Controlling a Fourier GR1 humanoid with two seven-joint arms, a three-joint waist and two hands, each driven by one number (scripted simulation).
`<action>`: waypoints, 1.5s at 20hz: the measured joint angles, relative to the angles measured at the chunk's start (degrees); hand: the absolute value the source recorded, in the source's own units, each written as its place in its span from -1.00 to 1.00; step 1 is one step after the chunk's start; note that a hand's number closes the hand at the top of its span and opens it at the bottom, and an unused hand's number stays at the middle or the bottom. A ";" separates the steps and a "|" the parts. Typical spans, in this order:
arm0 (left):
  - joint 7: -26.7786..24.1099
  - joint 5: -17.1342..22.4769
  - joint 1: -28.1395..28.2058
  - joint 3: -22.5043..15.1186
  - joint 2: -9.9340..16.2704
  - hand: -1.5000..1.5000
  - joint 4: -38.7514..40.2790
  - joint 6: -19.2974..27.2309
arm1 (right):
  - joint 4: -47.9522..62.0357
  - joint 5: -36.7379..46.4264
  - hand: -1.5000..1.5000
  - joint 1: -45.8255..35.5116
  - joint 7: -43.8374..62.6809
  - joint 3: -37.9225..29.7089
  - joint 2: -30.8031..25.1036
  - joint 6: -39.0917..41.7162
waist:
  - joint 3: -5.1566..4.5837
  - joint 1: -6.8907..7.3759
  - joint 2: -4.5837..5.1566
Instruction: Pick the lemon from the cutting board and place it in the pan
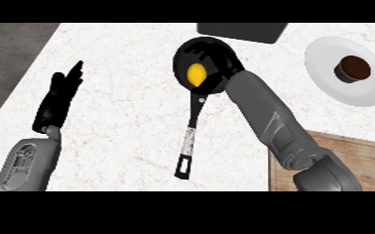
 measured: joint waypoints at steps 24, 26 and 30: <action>-1.35 0.49 3.10 2.29 1.14 0.00 0.55 0.41 | -0.63 -16.11 -1.00 -0.88 -6.48 -12.78 -5.27 -2.11 | -0.02 -4.03 -1.02; -1.50 0.93 3.30 3.13 1.53 0.00 0.62 0.48 | -0.83 -16.74 -1.00 -0.18 -7.12 -13.49 -8.11 0.30 | -0.02 -4.71 -1.09; -1.71 1.05 4.34 3.47 1.50 0.00 0.34 0.62 | -0.93 -17.62 -1.00 1.17 -8.11 -14.47 -14.16 6.67 | 0.01 -5.49 -1.19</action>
